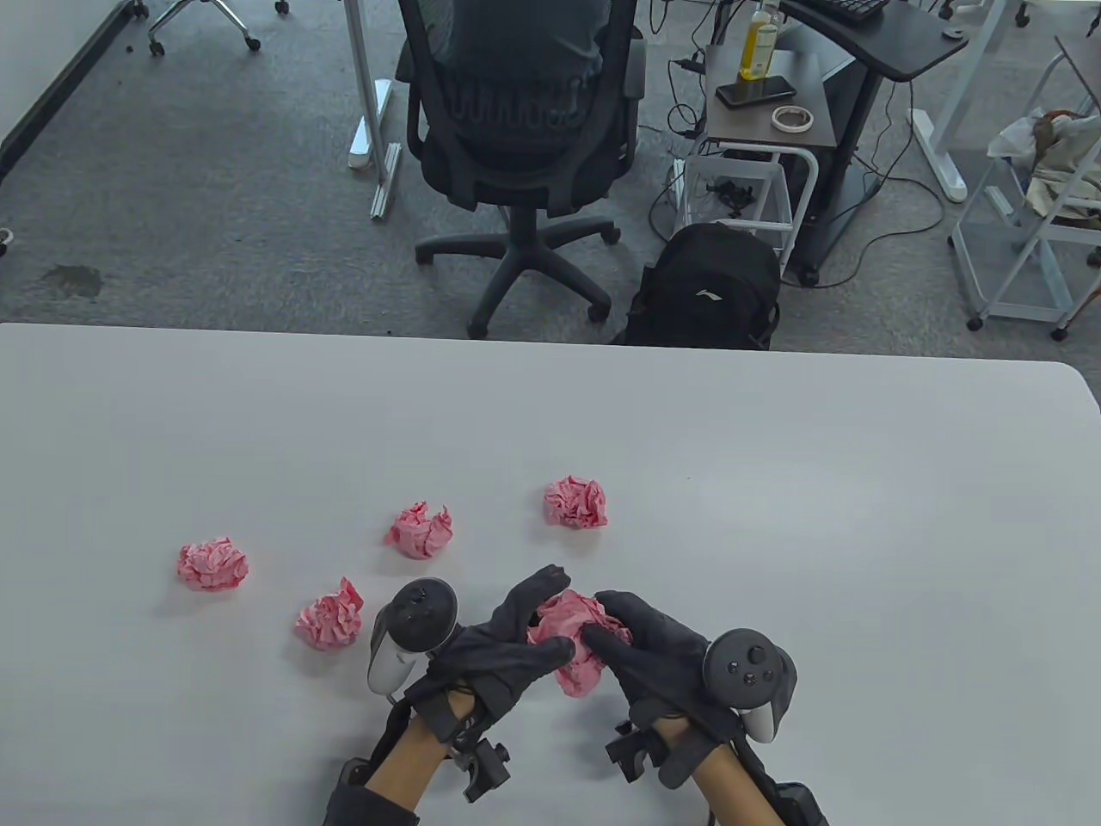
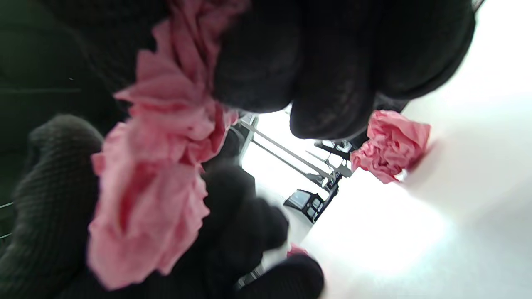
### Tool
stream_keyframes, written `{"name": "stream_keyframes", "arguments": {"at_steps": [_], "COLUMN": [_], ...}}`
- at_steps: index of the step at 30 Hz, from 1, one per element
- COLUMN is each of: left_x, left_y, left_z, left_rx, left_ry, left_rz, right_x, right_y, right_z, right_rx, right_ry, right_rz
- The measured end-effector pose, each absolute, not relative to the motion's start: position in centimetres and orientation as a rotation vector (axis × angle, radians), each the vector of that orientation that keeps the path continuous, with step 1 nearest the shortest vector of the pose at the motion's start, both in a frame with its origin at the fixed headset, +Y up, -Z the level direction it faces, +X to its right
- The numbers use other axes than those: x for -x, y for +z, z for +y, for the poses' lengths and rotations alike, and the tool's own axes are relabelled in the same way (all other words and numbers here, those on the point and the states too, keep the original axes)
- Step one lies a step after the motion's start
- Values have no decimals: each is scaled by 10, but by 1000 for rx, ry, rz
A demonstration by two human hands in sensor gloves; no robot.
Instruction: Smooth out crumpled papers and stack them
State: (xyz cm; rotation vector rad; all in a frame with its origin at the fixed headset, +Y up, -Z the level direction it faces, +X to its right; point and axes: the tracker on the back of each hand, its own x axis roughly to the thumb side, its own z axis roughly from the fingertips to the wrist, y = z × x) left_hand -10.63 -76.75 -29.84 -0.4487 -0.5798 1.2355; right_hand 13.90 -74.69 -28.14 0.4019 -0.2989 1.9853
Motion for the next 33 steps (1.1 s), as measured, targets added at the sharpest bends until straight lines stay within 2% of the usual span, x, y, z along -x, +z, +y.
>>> {"name": "stream_keyframes", "arguments": {"at_steps": [3, 9, 13, 16, 21, 25, 29, 33], "left_x": [105, 115, 120, 122, 115, 112, 115, 115], "left_y": [-299, -300, -301, -302, -302, -300, -298, -298], "left_z": [-769, -759, -759, -760, -767, -763, -752, -752], "left_rx": [471, 345, 370, 337, 414, 375, 297, 342], "left_ry": [1290, 1276, 1405, 1317, 1281, 1194, 1224, 1331], "left_rz": [-540, -523, -524, -482, -535, -545, -544, -582], "right_x": [-140, -136, -135, -135, -141, -147, -147, -146], "right_y": [-281, -285, -283, -281, -281, -284, -285, -287], "right_z": [-746, -752, -751, -749, -747, -749, -749, -753], "right_rx": [-429, -463, -460, -488, -430, -380, -356, -355], "right_ry": [1984, 1985, 2032, 2008, 1917, 1897, 1941, 1988], "right_rz": [-333, -174, -224, -279, -338, -340, -329, -262]}}
